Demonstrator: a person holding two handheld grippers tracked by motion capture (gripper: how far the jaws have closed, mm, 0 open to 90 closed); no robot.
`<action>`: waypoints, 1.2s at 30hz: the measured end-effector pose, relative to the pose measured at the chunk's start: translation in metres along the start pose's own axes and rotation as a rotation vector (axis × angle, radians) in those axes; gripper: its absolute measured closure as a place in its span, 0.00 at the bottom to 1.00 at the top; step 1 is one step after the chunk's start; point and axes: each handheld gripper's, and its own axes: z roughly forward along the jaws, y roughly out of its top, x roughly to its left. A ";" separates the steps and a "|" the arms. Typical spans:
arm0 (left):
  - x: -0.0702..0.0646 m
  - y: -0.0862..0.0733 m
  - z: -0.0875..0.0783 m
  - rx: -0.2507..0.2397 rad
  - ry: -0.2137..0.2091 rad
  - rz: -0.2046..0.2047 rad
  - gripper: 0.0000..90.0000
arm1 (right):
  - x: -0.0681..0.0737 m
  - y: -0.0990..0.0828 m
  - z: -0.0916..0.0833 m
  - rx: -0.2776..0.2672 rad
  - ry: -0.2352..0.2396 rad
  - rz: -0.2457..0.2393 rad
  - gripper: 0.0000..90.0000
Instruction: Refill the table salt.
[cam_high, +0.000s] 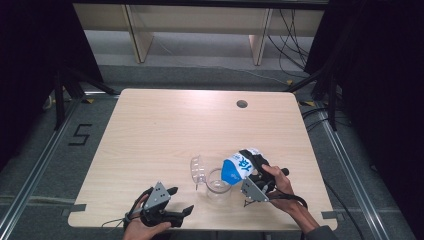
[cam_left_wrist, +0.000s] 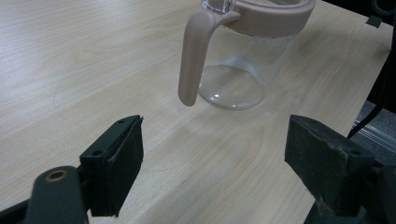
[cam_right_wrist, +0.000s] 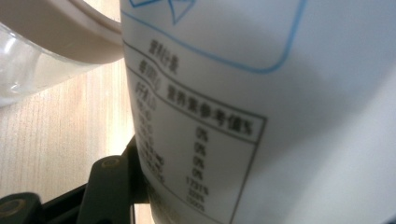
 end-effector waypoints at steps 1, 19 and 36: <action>0.000 0.000 0.000 0.001 0.000 -0.001 0.21 | -0.001 0.000 0.000 -0.002 -0.015 -0.020 0.48; -0.001 0.000 0.000 -0.005 0.006 -0.014 0.21 | -0.001 0.002 0.000 0.022 -0.043 -0.082 0.48; -0.001 0.000 0.001 -0.007 0.001 -0.009 0.21 | -0.001 0.003 0.001 0.042 -0.070 -0.145 0.49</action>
